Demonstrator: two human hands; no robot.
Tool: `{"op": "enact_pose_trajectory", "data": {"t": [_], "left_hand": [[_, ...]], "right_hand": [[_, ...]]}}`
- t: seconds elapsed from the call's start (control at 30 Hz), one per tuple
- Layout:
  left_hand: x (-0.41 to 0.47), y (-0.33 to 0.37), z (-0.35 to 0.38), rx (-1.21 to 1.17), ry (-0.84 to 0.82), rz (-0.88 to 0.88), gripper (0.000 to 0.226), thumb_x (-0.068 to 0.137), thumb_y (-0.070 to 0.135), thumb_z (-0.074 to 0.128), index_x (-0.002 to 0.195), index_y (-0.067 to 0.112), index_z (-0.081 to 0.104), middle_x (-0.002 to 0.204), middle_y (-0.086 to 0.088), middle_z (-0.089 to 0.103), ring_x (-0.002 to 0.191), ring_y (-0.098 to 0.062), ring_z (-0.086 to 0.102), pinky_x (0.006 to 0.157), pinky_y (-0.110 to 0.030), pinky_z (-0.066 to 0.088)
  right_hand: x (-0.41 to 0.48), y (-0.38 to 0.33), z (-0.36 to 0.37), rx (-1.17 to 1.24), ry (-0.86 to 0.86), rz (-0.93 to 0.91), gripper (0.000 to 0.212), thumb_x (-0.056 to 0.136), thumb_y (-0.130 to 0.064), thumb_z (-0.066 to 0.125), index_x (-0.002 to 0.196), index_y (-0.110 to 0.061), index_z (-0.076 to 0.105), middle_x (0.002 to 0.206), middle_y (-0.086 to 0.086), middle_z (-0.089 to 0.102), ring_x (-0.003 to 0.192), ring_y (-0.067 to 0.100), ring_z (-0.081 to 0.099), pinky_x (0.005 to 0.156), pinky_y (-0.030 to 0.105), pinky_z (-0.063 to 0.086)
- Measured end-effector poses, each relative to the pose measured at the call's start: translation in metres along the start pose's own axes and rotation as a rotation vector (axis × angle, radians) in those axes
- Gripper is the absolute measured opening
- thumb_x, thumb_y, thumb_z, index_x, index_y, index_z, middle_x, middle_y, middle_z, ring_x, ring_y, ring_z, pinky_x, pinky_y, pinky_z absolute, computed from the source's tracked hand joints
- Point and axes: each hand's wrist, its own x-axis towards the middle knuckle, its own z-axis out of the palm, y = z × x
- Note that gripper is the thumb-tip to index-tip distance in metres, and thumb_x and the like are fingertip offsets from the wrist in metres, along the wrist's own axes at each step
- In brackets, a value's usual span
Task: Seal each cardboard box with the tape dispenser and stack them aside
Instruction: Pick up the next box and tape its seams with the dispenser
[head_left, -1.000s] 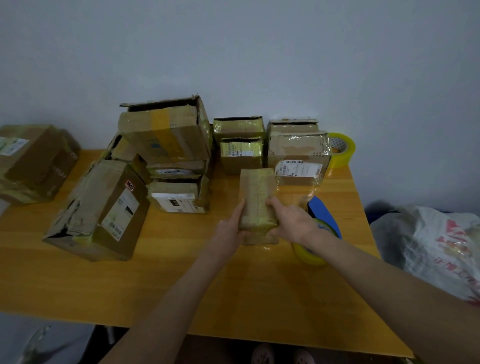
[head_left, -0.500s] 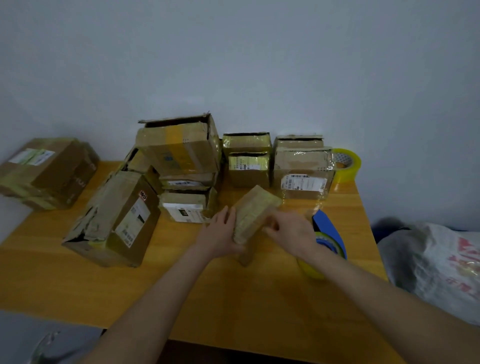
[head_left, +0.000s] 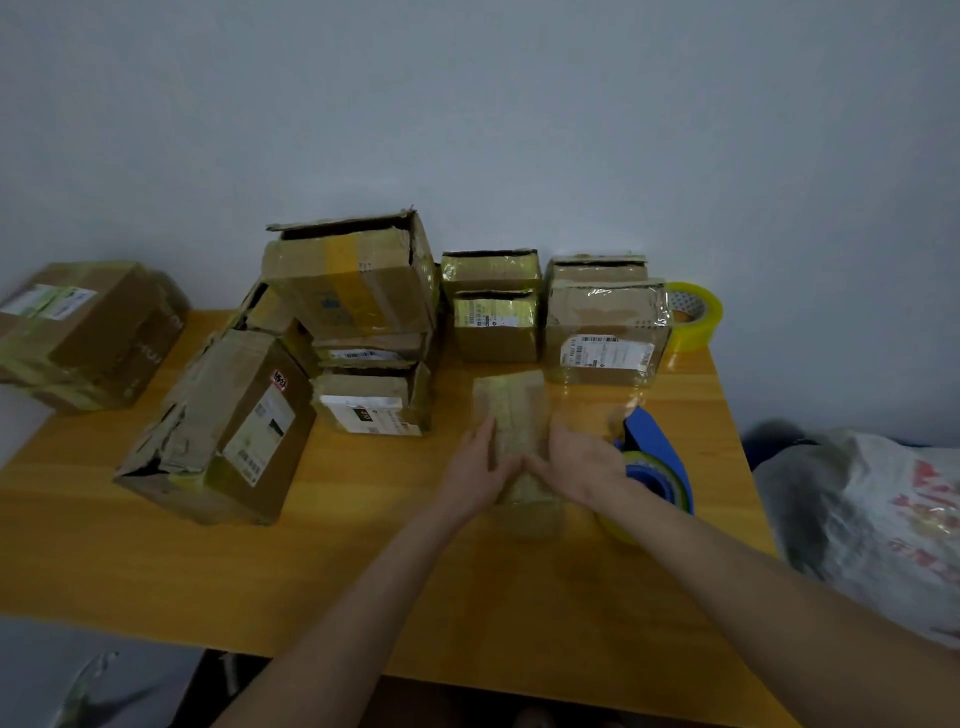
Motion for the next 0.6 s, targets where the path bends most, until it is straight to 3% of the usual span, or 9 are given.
{"op": "enact_pose_trajectory", "data": {"t": [0.07, 0.17, 0.23, 0.3, 0.37, 0.47, 0.6], "left_hand": [[0.002, 0.003, 0.001, 0.058, -0.056, 0.003, 0.070, 0.097, 0.035, 0.050, 0.154, 0.022, 0.010, 0.158, -0.009, 0.013, 0.142, -0.027, 0.024, 0.113, -0.044, 0.031], [-0.002, 0.005, 0.001, 0.333, 0.037, 0.134, 0.064, 0.097, 0.040, 0.046, 0.152, 0.025, 0.016, 0.160, -0.007, -0.010, 0.147, -0.027, 0.007, 0.118, -0.045, 0.020], [-0.007, 0.007, 0.009, 0.544, 0.040, 0.310, 0.071, 0.095, 0.052, 0.042, 0.153, 0.027, 0.008, 0.159, -0.005, -0.015, 0.147, -0.025, -0.008, 0.119, -0.044, 0.003], [-0.010, 0.006, 0.021, 0.693, -0.053, 0.385, 0.081, 0.093, 0.061, 0.036, 0.151, 0.028, -0.010, 0.157, -0.005, -0.022, 0.145, -0.026, -0.018, 0.115, -0.043, -0.009], [-0.009, 0.003, 0.028, 0.809, -0.072, 0.394, 0.082, 0.094, 0.060, 0.033, 0.149, 0.028, -0.018, 0.155, -0.008, -0.026, 0.143, -0.028, -0.022, 0.117, -0.044, -0.011], [0.002, 0.003, 0.023, 0.835, -0.088, 0.384, 0.081, 0.094, 0.058, 0.035, 0.148, 0.030, -0.020, 0.156, -0.006, -0.026, 0.144, -0.027, -0.020, 0.119, -0.044, -0.008], [0.013, 0.002, 0.021, 0.836, -0.095, 0.386, 0.082, 0.094, 0.057, 0.037, 0.147, 0.032, -0.020, 0.157, -0.005, -0.024, 0.145, -0.026, -0.019, 0.118, -0.044, -0.009]], "right_hand": [[-0.004, 0.005, 0.002, 0.113, -0.036, -0.010, 0.051, 0.097, -0.055, 0.038, 0.127, -0.014, 0.040, 0.099, 0.003, 0.063, 0.081, 0.021, 0.059, 0.059, 0.032, 0.046], [-0.008, 0.031, -0.010, 0.218, 0.036, 0.016, 0.040, 0.099, -0.046, 0.042, 0.127, -0.019, 0.052, 0.105, 0.003, 0.065, 0.093, 0.022, 0.061, 0.073, 0.036, 0.052], [-0.010, 0.058, -0.018, 0.226, 0.137, 0.128, 0.051, 0.094, -0.047, 0.054, 0.135, -0.019, 0.046, 0.121, 0.007, 0.059, 0.105, 0.027, 0.059, 0.082, 0.040, 0.053], [-0.013, 0.085, -0.019, 0.150, 0.116, 0.283, 0.067, 0.086, -0.052, 0.064, 0.135, -0.014, 0.040, 0.128, 0.011, 0.049, 0.112, 0.030, 0.055, 0.086, 0.040, 0.049], [-0.016, 0.104, -0.012, 0.089, -0.027, 0.392, 0.062, 0.081, -0.054, 0.069, 0.121, -0.012, 0.046, 0.110, 0.008, 0.053, 0.102, 0.027, 0.057, 0.079, 0.036, 0.049], [-0.014, 0.120, 0.005, 0.204, -0.164, 0.452, 0.037, 0.086, -0.048, 0.066, 0.086, -0.014, 0.052, 0.073, 0.002, 0.053, 0.071, 0.020, 0.056, 0.058, 0.030, 0.041], [-0.006, 0.132, 0.007, 0.413, -0.148, 0.488, 0.031, 0.084, -0.034, 0.071, 0.095, -0.007, 0.060, 0.081, 0.008, 0.060, 0.071, 0.021, 0.058, 0.063, 0.033, 0.046]]}}
